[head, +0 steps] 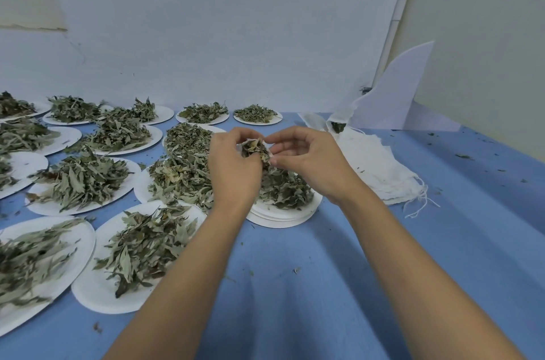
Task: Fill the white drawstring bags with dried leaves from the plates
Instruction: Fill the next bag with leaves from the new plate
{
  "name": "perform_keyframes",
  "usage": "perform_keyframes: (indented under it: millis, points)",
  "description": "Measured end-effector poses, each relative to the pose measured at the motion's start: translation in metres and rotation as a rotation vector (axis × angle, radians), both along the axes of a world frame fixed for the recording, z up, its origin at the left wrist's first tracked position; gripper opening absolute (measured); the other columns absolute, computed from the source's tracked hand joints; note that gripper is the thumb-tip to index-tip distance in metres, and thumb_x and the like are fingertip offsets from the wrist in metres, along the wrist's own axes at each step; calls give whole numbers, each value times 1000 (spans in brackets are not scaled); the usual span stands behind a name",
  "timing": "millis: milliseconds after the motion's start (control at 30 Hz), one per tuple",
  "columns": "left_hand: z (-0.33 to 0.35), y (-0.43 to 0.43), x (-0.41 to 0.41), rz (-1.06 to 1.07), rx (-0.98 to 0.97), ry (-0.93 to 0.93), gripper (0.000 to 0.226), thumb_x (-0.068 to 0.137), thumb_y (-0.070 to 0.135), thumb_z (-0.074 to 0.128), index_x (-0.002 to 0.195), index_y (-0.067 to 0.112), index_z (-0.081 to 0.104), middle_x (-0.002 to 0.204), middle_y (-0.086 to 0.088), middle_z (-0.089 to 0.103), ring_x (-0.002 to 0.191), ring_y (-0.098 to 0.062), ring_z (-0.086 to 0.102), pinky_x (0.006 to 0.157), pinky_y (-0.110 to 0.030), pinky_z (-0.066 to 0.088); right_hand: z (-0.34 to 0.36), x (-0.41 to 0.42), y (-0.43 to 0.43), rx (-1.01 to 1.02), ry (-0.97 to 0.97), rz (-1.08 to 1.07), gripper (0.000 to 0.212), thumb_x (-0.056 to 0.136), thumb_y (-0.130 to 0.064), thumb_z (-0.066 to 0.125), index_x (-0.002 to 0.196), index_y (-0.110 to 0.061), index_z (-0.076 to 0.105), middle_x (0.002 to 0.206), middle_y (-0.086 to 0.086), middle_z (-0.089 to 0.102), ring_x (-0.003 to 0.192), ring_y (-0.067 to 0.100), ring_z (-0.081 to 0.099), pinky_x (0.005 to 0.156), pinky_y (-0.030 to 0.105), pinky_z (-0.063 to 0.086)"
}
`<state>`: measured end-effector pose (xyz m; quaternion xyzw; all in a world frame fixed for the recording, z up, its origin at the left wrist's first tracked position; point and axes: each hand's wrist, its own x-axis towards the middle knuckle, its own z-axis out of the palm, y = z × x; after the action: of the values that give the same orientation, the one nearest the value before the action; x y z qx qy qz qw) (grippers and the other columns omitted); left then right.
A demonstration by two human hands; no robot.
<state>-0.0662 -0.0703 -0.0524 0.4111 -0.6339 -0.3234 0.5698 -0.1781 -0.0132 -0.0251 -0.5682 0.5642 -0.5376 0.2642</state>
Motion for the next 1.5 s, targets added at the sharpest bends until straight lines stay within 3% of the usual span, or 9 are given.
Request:
perform_keyframes:
  millis: [333, 433, 533, 700, 800, 1000, 1133, 1300, 1500]
  points:
    - [-1, -1, -3, -70, 45, -32, 25, 81, 11, 66, 100, 26, 67, 113, 1, 55, 87, 10, 50, 68, 2, 35, -21, 13, -14, -125, 220, -411, 20, 77, -3, 63, 90, -18, 66, 78, -6, 62, 68, 3, 55, 68, 15, 47]
    - [1, 1, -4, -193, 112, 18, 27, 81, 13, 66, 102, 28, 68, 117, 1, 59, 95, -3, 56, 84, -18, 46, -21, 10, -15, -137, 242, -477, 20, 76, -5, 62, 89, -20, 63, 83, -4, 62, 71, 3, 56, 69, 16, 46]
    - [3, 0, -5, -284, 237, 114, 23, 84, 12, 61, 101, 27, 69, 106, 1, 63, 85, -11, 58, 77, -27, 50, -22, 7, -15, -150, 281, -504, 21, 77, -4, 61, 89, -22, 62, 84, -6, 60, 72, 1, 55, 70, 15, 45]
    - [1, -1, -8, -278, 265, 186, 12, 82, 22, 72, 91, 23, 65, 89, 12, 65, 83, -5, 62, 66, -20, 47, -23, 9, -15, -186, 333, -460, 18, 81, -5, 60, 93, -17, 64, 86, -6, 61, 75, 0, 55, 71, 13, 46]
    - [-3, -4, -5, -236, 296, 220, 21, 77, 13, 77, 85, 25, 61, 90, 10, 61, 94, -15, 61, 74, -29, 50, -18, 9, -13, -167, 188, -391, 22, 81, -2, 63, 96, -17, 67, 79, -9, 62, 70, -3, 56, 66, 6, 44]
    - [-5, -7, 0, -89, 196, 155, 26, 76, -3, 63, 73, 22, 56, 74, 5, 56, 67, -15, 54, 63, -30, 47, -5, 8, -5, -58, -110, 14, 32, 78, 8, 69, 103, -12, 69, 73, -1, 66, 63, 9, 61, 72, 22, 55]
    - [-6, -9, 0, -21, 212, 201, 24, 76, 2, 68, 73, 22, 55, 72, 5, 56, 63, -13, 52, 61, -33, 48, -6, 10, -6, -45, -80, -27, 26, 82, 2, 66, 101, -16, 69, 78, -4, 65, 69, 7, 59, 72, 19, 51]
    - [-5, -9, 1, -36, 300, 311, 20, 77, 9, 74, 75, 19, 56, 73, 0, 57, 70, -21, 55, 71, -43, 54, -11, 2, -3, 52, 252, 2, 49, 78, -13, 71, 117, -40, 59, 124, -11, 46, 118, 1, 42, 93, 15, 39]
    - [2, -6, 0, -186, 431, 363, 12, 84, 5, 62, 80, 15, 56, 78, -1, 59, 67, -14, 61, 67, -30, 56, -18, 2, -10, -64, 232, -127, 33, 77, -19, 76, 104, -34, 65, 111, -9, 57, 86, -11, 52, 76, 3, 40]
